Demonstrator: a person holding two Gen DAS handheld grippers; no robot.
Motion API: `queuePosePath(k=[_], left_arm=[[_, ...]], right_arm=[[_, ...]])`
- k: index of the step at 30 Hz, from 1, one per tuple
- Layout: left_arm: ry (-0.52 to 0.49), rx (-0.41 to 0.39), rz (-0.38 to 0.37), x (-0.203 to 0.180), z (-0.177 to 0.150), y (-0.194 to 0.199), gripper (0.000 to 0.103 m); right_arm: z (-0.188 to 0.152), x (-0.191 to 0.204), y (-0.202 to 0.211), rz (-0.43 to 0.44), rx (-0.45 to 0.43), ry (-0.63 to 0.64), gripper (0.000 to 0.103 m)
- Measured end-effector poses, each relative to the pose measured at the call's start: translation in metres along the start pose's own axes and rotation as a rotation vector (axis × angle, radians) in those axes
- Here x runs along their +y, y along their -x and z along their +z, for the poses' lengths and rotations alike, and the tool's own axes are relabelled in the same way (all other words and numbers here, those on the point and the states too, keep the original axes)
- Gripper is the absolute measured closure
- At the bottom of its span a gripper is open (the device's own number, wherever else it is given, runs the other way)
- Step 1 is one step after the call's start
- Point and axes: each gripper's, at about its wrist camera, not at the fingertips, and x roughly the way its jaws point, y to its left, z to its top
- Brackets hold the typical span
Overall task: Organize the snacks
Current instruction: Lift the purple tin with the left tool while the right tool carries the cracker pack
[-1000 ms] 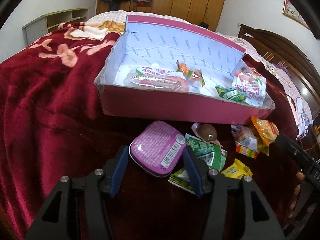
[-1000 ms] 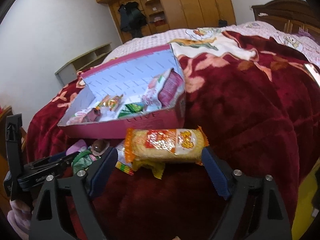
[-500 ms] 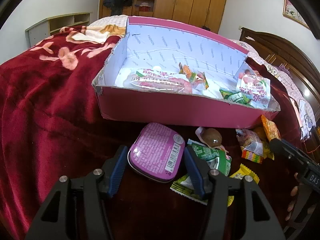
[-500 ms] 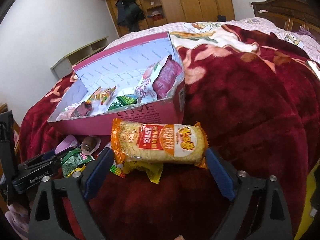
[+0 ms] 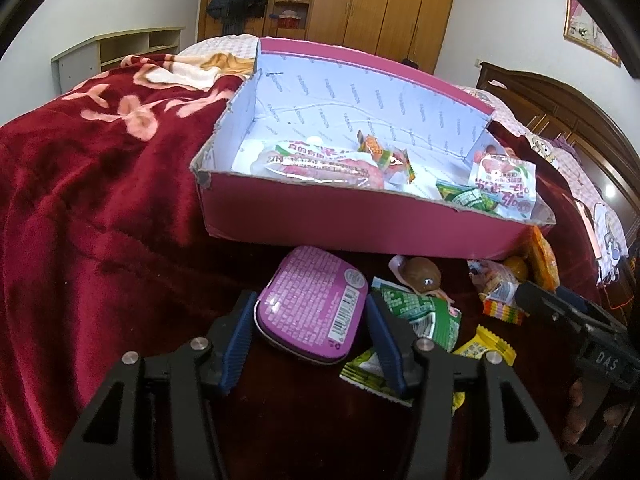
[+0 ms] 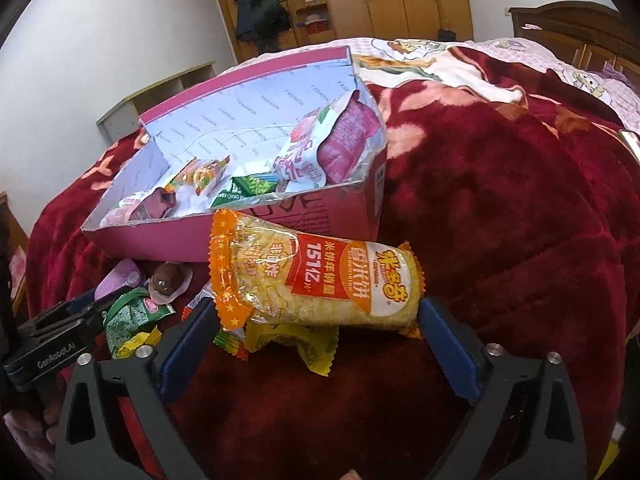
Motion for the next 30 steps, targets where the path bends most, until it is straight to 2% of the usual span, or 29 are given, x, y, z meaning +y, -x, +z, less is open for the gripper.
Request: queuePosePath(k=[4, 5, 12, 14, 30], left_arm=[[0.002, -0.007, -0.003, 0.001, -0.001, 0.004, 0.046], [0.005, -0.008, -0.007, 0.001, -0.001, 0.006, 0.046], [0.035, -0.020, -0.020, 0.006, 0.000, 0.017, 0.046], [0.038, -0.032, -0.019, 0.006, 0.001, 0.021, 0.046], [0.040, -0.095, -0.031, 0.005, 0.001, 0.053, 0.046]], right_arm=[[-0.002, -0.007, 0.005, 0.003, -0.026, -0.036, 0.024], [-0.003, -0.010, 0.006, 0.000, -0.030, -0.045, 0.036], [-0.004, -0.017, 0.010, 0.025, -0.050, -0.089, 0.055], [-0.005, -0.016, 0.013, 0.032, -0.059, -0.088, 0.064], [-0.012, -0.007, 0.041, 0.041, -0.127, -0.073, 0.068]])
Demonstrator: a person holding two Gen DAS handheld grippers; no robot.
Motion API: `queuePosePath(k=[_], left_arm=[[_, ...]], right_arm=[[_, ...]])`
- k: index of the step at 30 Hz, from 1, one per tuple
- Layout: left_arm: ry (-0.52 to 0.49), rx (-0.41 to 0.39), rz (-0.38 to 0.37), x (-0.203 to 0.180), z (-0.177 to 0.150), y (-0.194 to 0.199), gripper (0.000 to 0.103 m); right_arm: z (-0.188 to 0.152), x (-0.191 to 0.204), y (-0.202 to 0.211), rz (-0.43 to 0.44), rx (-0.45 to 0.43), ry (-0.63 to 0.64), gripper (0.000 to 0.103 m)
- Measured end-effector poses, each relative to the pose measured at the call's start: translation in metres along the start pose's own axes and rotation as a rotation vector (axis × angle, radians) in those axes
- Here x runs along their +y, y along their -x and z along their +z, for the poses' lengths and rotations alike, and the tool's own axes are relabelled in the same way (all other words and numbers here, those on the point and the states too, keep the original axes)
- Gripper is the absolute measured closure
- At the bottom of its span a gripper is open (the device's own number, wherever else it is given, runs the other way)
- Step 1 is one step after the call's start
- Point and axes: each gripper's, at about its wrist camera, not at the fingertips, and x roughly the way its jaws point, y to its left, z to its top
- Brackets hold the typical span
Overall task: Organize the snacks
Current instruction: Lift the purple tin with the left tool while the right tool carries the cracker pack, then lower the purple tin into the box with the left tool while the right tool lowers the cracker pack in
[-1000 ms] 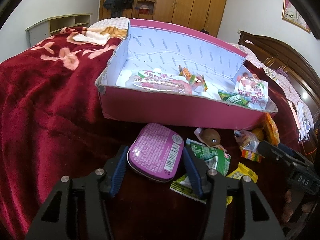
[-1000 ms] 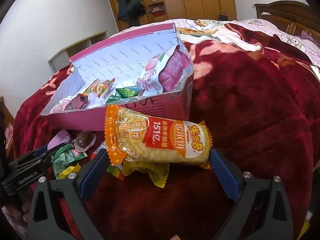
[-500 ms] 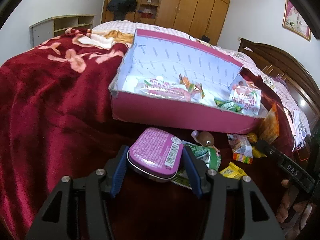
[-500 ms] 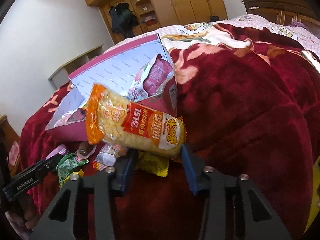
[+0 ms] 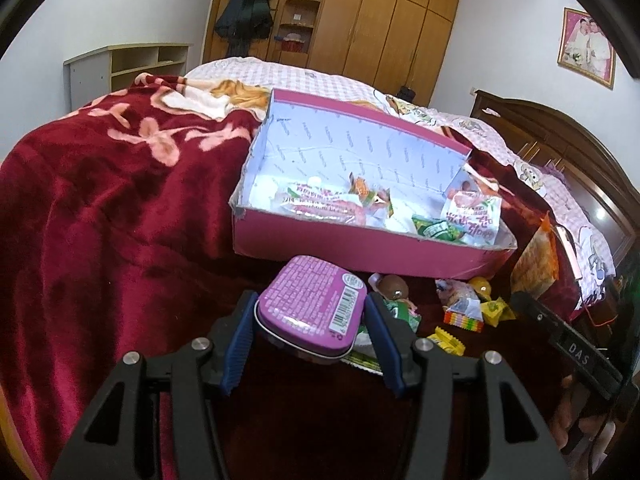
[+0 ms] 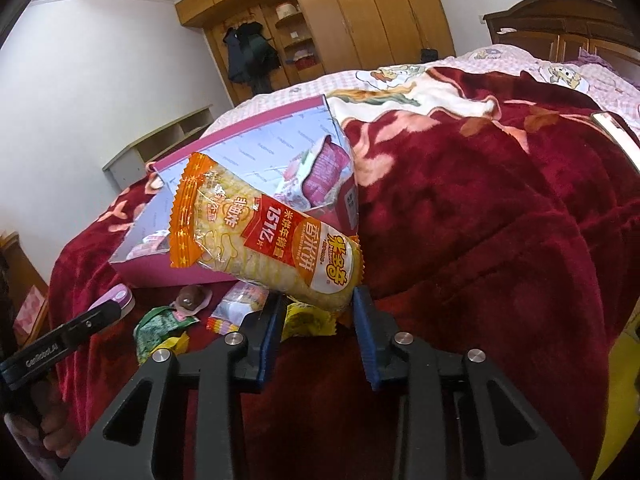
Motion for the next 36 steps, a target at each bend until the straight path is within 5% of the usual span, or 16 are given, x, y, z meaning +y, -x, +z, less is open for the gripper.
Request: queuePosePath(k=[25, 36], left_arm=[[-0.089, -0.089, 0.026, -0.024, 0.067, -0.004, 0.046], [-0.088, -0.091, 0.031, -0.028, 0.102, -0.043, 0.046]], right_arm=[[0.047, 0.050, -0.007, 0.142, 0.029, 0.111, 0.068], [0.079, 0.065, -0.041, 0.131, 0.038, 0.130, 0.068]])
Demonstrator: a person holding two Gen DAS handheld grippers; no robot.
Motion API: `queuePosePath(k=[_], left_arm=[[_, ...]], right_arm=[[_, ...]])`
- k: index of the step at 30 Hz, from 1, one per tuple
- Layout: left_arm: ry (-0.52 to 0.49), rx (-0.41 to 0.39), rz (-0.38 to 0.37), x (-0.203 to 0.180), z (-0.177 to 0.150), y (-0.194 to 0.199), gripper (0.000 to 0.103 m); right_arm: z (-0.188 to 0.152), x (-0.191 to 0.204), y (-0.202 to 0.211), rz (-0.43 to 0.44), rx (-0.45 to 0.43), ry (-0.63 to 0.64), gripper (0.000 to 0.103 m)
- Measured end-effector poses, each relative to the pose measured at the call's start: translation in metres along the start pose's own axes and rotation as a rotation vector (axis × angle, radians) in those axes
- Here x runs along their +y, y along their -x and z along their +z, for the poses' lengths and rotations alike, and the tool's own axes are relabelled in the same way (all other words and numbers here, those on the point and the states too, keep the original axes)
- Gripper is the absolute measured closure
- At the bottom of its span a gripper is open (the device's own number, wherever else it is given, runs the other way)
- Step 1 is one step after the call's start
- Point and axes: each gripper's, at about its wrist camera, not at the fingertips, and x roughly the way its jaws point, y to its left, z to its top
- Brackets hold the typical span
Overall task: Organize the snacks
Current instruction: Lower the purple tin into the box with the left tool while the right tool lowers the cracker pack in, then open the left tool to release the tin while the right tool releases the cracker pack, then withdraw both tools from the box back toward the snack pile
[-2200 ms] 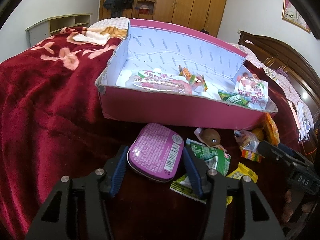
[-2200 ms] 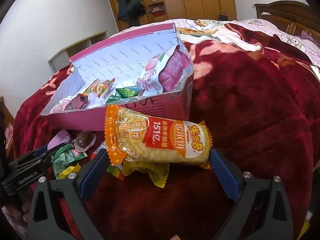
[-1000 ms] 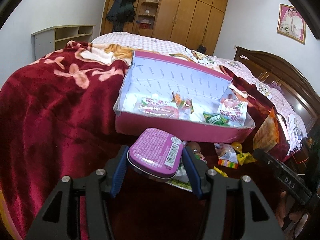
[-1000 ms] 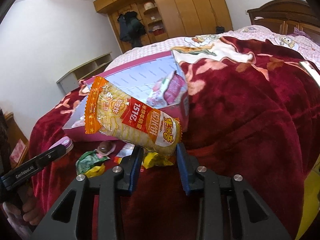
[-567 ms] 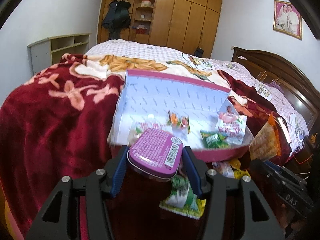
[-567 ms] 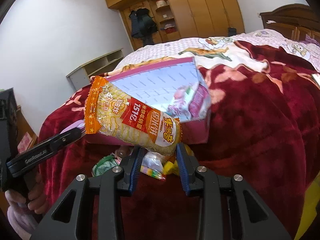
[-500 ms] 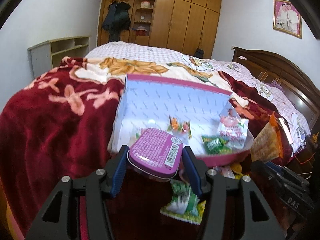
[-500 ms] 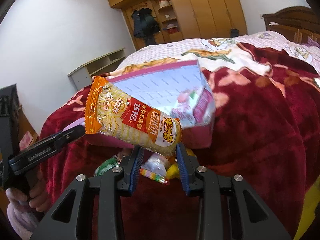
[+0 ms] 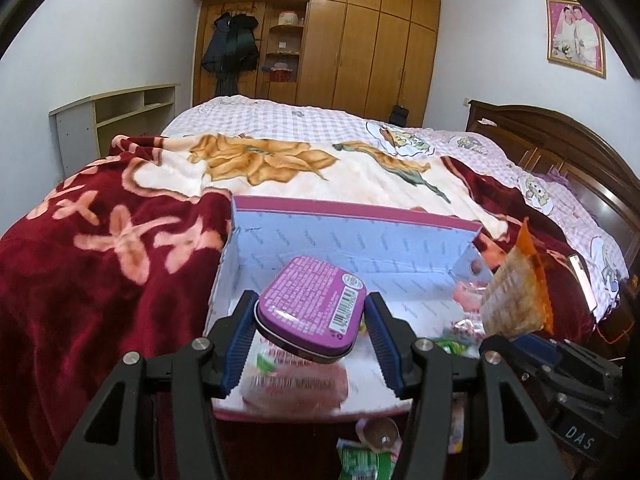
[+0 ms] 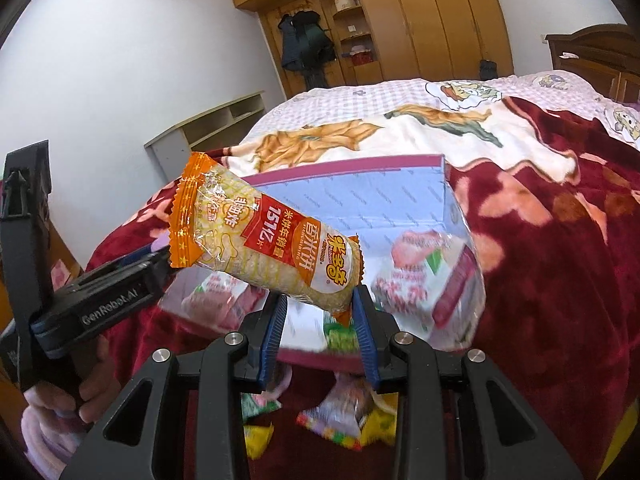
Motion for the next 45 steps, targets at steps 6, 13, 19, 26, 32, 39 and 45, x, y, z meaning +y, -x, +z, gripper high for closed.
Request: queuePosePath(k=[6, 13, 19, 26, 32, 39, 45], left_arm=[[0.003, 0.034, 0.015, 0.001, 0.003, -0.025, 0.046], [0.001, 0.073, 0.022, -0.001, 0.005, -0.053, 0.046], [-0.002, 0.092, 0.025, -0.003, 0.008, -0.070, 0.046], [0.022, 0.121, 0.032, 0.004, 0.008, -0.082, 0.046], [0.027, 0.117, 0.033, 0.006, 0.010, -0.080, 0.045], [0.010, 0.107, 0.028, 0.002, 0.014, -0.069, 0.042], [-0.012, 0.094, 0.028, -0.001, 0.014, -0.050, 0.042]], right_arm=[[0.010, 0.004, -0.022, -0.003, 0.022, 0.015, 0.068], [0.019, 0.001, -0.052, -0.088, 0.060, 0.035, 0.068], [0.029, -0.005, -0.071, -0.147, 0.077, 0.037, 0.068], [0.036, -0.015, -0.082, -0.126, 0.093, -0.006, 0.068], [0.036, -0.016, -0.079, -0.097, 0.081, -0.015, 0.061], [0.036, -0.010, -0.066, -0.058, 0.054, -0.004, 0.060], [0.033, -0.002, -0.045, -0.022, 0.026, 0.008, 0.060]])
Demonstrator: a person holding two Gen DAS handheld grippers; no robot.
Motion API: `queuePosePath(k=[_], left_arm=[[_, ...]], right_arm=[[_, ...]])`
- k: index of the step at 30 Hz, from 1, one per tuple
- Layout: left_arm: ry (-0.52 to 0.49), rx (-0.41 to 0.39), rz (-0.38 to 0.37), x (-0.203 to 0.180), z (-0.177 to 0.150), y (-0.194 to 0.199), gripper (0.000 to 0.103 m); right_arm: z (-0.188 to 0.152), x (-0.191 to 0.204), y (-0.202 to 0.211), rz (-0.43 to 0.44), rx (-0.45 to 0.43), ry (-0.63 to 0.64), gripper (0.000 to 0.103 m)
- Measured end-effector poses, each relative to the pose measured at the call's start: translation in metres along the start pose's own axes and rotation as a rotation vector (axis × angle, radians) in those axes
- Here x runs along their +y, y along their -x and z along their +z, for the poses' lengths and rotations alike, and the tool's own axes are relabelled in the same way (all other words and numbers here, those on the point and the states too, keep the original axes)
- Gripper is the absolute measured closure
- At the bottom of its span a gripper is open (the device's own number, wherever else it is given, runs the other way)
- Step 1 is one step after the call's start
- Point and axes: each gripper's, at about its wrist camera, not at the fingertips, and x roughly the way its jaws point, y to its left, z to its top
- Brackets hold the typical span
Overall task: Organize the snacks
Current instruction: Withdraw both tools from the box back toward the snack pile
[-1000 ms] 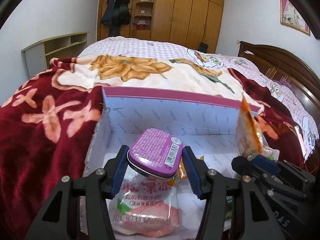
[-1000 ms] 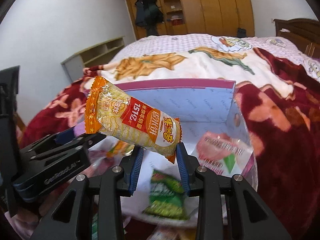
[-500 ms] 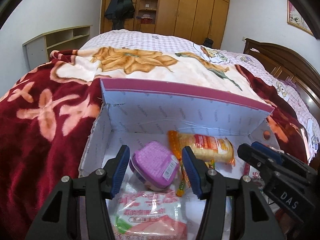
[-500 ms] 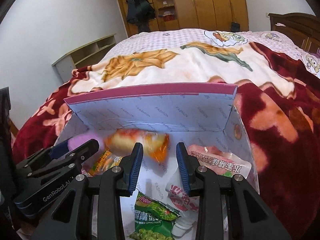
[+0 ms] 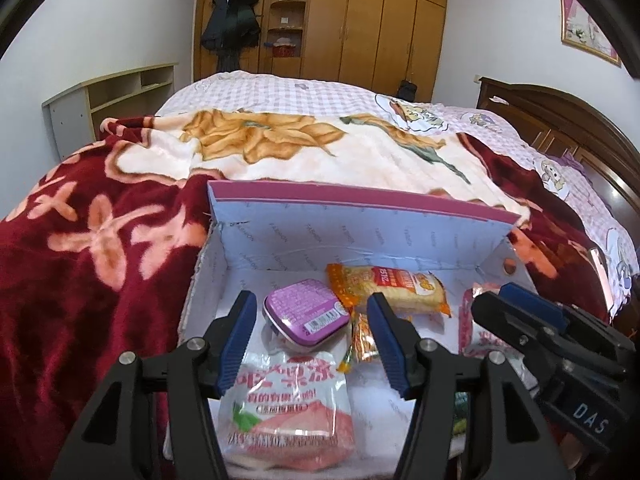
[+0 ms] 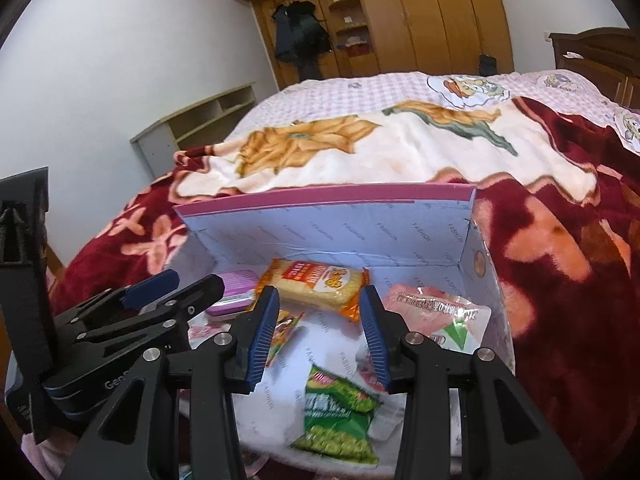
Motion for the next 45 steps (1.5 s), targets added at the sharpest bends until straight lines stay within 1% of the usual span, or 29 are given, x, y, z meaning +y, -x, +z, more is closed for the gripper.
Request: queuePosePath(k=[9, 15, 31, 38, 45], left_arm=[[-0.009, -0.002, -0.020, -0.002, -0.014, 0.033, 0.042], [-0.009, -0.014, -0.032, -0.006, -0.022, 0.052, 0.042], [0.004, -0.004, -0.011, -0.006, -0.043, 0.076, 0.042], [0.026, 0.004, -0.018, -0.001, -0.056, 0.087, 0.042], [0.036, 0.016, -0.023, 0.002, -0.071, 0.097, 0.042]], right_arm=[[-0.011, 0.002, 0.031, 0.059, 0.000, -0.037, 0.060], [-0.020, 0.002, 0.050, 0.056, -0.013, -0.036, 0.060], [-0.040, 0.008, 0.082, 0.077, -0.040, -0.014, 0.060], [-0.046, 0.008, 0.088, 0.078, -0.041, -0.019, 0.060], [-0.063, 0.005, 0.097, 0.080, -0.035, -0.029, 0.060]])
